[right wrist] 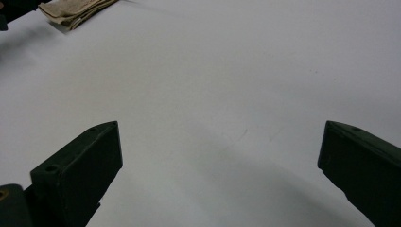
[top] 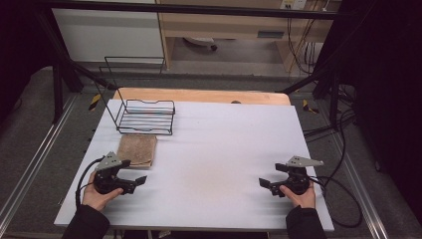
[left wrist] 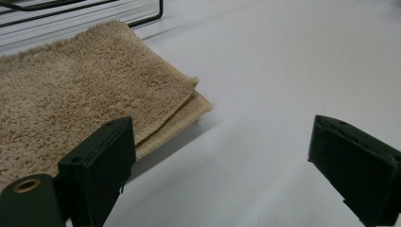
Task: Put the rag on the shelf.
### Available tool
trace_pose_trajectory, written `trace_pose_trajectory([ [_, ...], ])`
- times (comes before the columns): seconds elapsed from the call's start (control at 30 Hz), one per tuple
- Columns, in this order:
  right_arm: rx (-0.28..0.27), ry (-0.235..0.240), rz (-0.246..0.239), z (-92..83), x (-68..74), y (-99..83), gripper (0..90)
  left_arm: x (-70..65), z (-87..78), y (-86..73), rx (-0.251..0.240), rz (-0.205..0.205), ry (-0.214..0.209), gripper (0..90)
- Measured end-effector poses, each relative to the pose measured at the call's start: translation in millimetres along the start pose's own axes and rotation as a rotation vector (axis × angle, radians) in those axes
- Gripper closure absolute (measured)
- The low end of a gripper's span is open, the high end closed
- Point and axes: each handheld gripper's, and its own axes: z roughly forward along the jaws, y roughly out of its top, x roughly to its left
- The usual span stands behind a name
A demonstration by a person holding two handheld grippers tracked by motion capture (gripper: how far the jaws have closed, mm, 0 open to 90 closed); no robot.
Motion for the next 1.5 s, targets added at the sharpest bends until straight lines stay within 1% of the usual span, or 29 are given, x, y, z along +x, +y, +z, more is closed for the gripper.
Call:
trace_pose_trajectory([
  [0.5,-0.001,-0.010,-0.006,-0.7,0.5,0.1,1.2,-1.4,-2.8,3.8,0.007,-0.003,0.023,10.8],
  [0.53,0.003,-0.012,-0.010,-0.7,0.9,0.2,1.2,-1.5,-3.0,4.6,0.007,-0.001,0.024,12.5],
  [0.67,0.005,-0.012,-0.009,-0.1,1.2,0.1,1.2,-1.0,-0.5,10.0,0.022,0.001,0.034,14.8],
  [0.7,0.004,-0.014,-0.007,0.1,1.2,0.2,1.2,-0.3,0.5,11.7,0.026,-0.002,0.035,18.2],
  [0.9,0.008,-0.016,-0.007,0.1,1.5,0.0,1.3,4.9,7.3,20.3,0.066,-0.021,0.026,22.9],
  [1.0,0.007,-0.016,-0.007,0.4,1.5,0.0,1.3,5.3,9.9,22.7,0.084,-0.013,0.036,23.3],
  [1.03,0.008,-0.017,-0.009,0.5,1.4,0.0,1.3,5.2,11.1,23.4,0.087,-0.016,0.041,23.6],
  [1.2,0.009,-0.018,-0.013,0.6,1.2,-0.2,1.4,5.4,18.8,30.0,0.118,-0.001,0.064,25.4],
  [1.3,0.011,-0.020,-0.011,0.6,1.3,-0.1,1.4,3.8,26.2,34.4,0.134,0.003,0.069,26.9],
  [1.33,0.011,-0.020,-0.011,0.6,1.3,-0.1,1.4,3.3,29.0,35.7,0.140,0.006,0.077,27.7],
  [1.37,0.012,-0.021,-0.010,0.6,1.5,-0.1,1.4,3.2,31.7,36.8,0.146,0.007,0.083,30.2],
  [1.43,0.012,-0.022,-0.010,0.6,1.5,-0.2,1.4,3.5,37.4,38.3,0.155,0.007,0.098,30.9],
  [1.5,0.013,-0.022,-0.011,0.4,1.4,-0.2,1.4,3.8,42.6,38.6,0.167,0.011,0.110,33.5],
])
